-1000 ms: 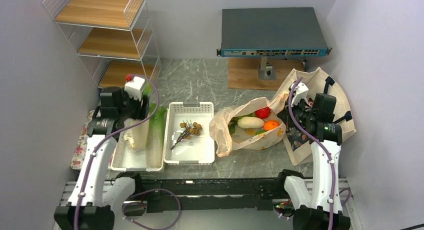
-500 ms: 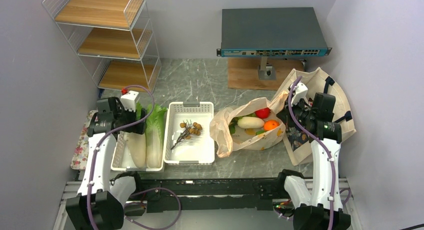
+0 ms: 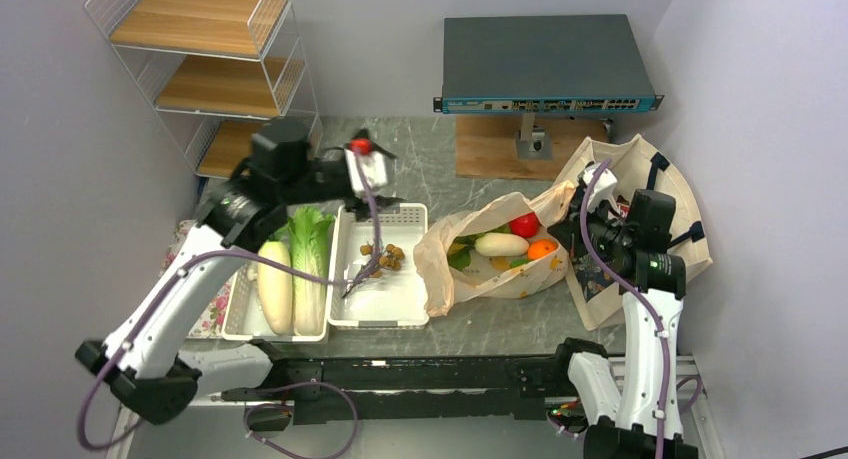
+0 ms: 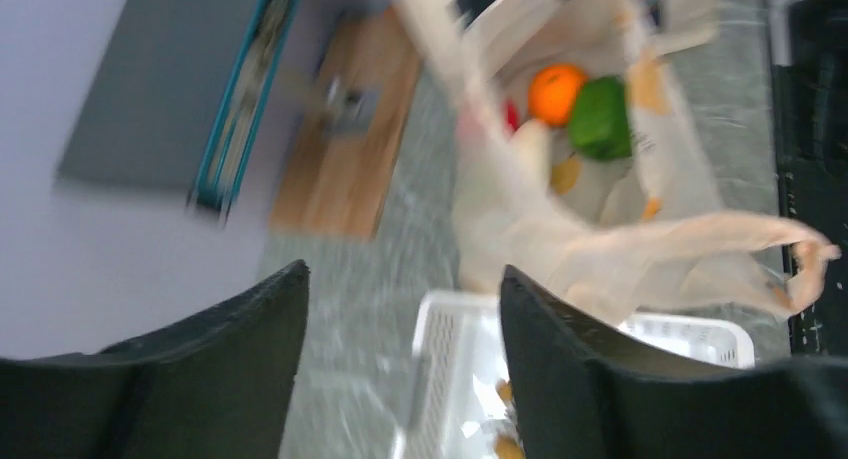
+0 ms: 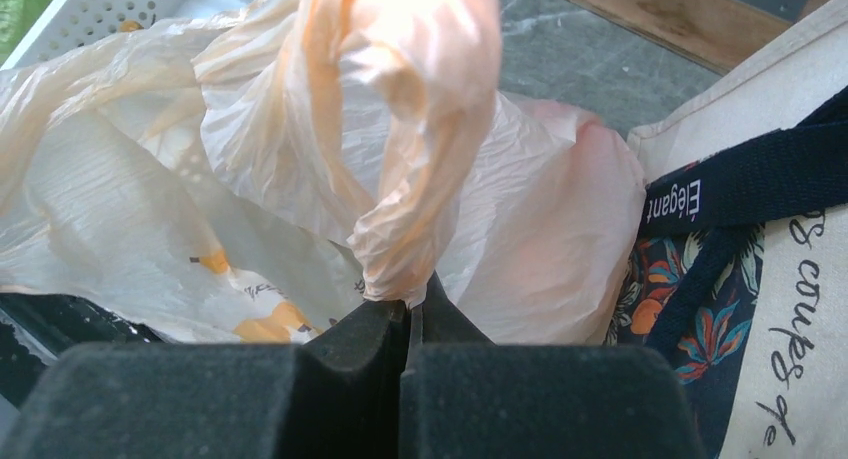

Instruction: Untie the knot of the grocery bags and take out the mixed food

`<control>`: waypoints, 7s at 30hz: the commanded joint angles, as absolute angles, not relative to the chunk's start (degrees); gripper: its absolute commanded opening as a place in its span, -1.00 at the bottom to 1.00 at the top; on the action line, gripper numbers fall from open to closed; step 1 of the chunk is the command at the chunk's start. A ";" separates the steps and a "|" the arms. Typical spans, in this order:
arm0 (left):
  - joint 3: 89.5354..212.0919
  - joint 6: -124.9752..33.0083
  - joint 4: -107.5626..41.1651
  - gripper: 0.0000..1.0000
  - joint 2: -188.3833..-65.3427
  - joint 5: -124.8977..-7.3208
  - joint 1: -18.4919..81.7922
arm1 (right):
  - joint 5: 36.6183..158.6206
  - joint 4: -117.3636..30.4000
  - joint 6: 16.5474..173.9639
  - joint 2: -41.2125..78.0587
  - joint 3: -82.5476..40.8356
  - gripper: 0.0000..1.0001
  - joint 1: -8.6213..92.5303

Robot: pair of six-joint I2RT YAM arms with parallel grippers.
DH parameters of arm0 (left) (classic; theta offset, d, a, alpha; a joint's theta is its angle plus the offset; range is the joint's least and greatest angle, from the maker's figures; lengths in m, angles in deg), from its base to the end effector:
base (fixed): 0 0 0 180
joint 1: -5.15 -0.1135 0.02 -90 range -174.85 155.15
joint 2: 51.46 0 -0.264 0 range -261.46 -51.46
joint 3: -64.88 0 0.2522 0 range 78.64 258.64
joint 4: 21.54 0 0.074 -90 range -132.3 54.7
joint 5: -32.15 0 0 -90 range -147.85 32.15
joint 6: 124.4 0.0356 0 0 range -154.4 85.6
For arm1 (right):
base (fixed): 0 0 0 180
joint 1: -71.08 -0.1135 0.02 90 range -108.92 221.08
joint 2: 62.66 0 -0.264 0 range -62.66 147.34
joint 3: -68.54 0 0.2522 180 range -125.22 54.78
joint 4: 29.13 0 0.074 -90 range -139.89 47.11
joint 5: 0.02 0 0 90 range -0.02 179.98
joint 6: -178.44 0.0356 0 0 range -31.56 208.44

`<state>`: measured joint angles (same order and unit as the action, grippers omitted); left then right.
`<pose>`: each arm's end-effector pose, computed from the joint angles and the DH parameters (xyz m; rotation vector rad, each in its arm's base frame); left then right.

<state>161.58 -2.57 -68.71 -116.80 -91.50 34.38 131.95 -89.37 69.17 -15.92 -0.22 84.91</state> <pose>0.1866 -0.1270 0.4564 1.2568 1.3286 -0.5084 0.1531 -0.0132 0.3382 -0.4778 2.0266 0.4696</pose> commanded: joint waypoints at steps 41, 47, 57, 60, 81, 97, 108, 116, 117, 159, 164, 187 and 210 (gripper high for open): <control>189.63 24.48 -65.54 0.99 -185.02 -72.10 62.52 | 119.71 -105.06 53.98 -11.28 -5.13 -1.00 84.75; 190.43 23.73 -71.60 0.91 -186.73 -73.21 61.46 | 119.75 -103.04 55.40 -10.58 -4.51 -1.00 84.76; 183.62 15.46 -68.14 -0.66 -170.60 -78.43 61.31 | 120.41 -99.26 56.94 -9.27 -2.36 -1.00 84.79; 184.37 13.63 -67.60 -1.00 -167.24 -78.42 61.42 | 121.33 -97.83 58.03 -8.85 -1.64 -1.00 84.74; 172.31 -18.74 -44.58 -1.00 -143.12 -103.39 54.15 | 125.16 -90.28 65.33 -9.07 -0.04 -1.00 84.79; 182.49 -36.70 -46.94 -1.00 -135.19 -97.97 36.34 | 124.58 -91.08 64.24 -9.19 -0.71 -1.00 84.75; 172.56 3.28 -105.08 -1.00 -123.01 -98.00 -9.49 | 125.85 -91.31 63.97 -8.08 -1.48 -1.00 84.79; 161.54 9.66 -110.29 -1.00 -124.54 -82.04 -18.83 | 126.72 -90.50 63.32 -7.22 -0.38 -1.00 84.72; 160.59 8.96 -109.61 -1.00 -125.38 -81.32 -19.07 | 126.84 -90.38 63.35 -7.12 -0.35 -1.00 84.74; 156.66 4.71 -108.06 0.99 -120.12 -87.29 -22.95 | 128.36 -90.94 62.99 -7.59 -1.95 -1.00 84.79; 172.77 4.18 -108.05 0.99 -122.64 -95.10 -6.95 | 133.35 -91.07 62.95 -8.26 -4.54 -1.00 84.84; 168.00 33.35 -59.73 -0.33 -151.08 -73.00 67.09 | 129.64 -105.65 51.62 -6.80 -5.03 -1.00 84.44; 177.94 38.03 -54.49 0.15 -179.39 -58.02 59.17 | 128.79 -102.57 56.96 -8.85 -4.99 -1.00 84.37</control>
<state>174.87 36.45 -53.61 -177.36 -59.06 59.08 128.94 -104.25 55.97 -8.66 -4.03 84.47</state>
